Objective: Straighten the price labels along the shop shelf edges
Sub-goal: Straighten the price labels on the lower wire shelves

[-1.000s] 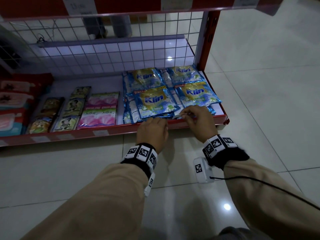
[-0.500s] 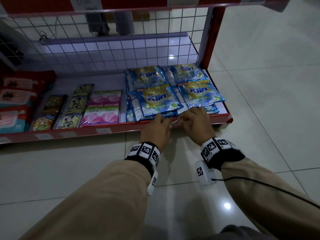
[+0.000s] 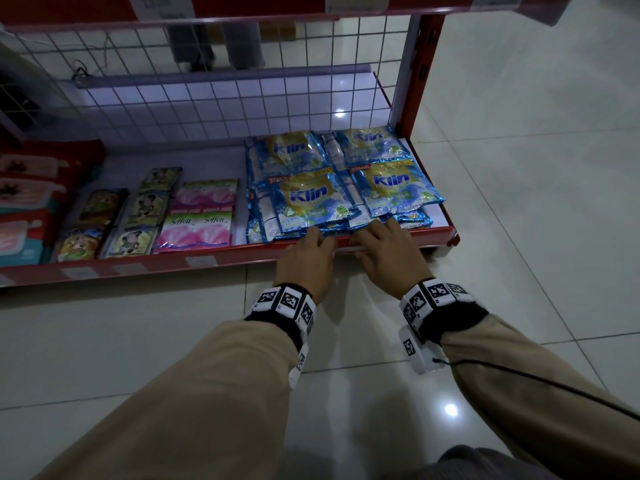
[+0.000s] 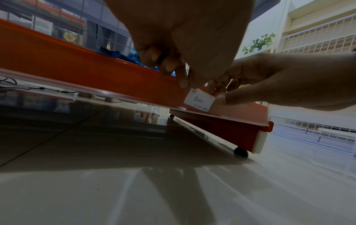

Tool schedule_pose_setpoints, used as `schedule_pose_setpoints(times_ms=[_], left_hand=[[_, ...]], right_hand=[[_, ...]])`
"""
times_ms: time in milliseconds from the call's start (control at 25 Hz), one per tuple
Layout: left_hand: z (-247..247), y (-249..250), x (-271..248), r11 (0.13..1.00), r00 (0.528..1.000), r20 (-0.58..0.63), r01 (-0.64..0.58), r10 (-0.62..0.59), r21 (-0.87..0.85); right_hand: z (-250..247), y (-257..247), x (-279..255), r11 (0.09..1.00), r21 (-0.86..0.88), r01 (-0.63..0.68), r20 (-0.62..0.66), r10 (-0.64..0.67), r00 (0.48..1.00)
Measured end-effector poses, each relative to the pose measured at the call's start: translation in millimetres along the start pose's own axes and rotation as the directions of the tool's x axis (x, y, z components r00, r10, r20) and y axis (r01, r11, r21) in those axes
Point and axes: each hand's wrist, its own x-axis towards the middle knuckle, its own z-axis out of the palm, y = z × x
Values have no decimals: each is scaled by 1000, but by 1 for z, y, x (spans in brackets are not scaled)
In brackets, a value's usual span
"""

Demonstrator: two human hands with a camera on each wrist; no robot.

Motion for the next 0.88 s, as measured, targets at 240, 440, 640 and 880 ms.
schedule_pose_setpoints(times_ms=[240,440,640,880], left_hand=[[-1,0,-1,1000,1000,17,8,-8,16],[-2,0,-2,1000,1000,19,1,-1,-2],[-1,-2,-2,999,1000,-24,13,-14,-44],[-4,-8,-7,999,996,-75,-43,43,7]], right_hand=[[-1,-2,0,1000,-11,-13,29,13,1000],[-2,-1,-5,997,75,-19,-23,21,1000],[-1,1,-6,985,173,-18,-117,38,992],[-5,2,-16,992,129,17,-175,6,985]])
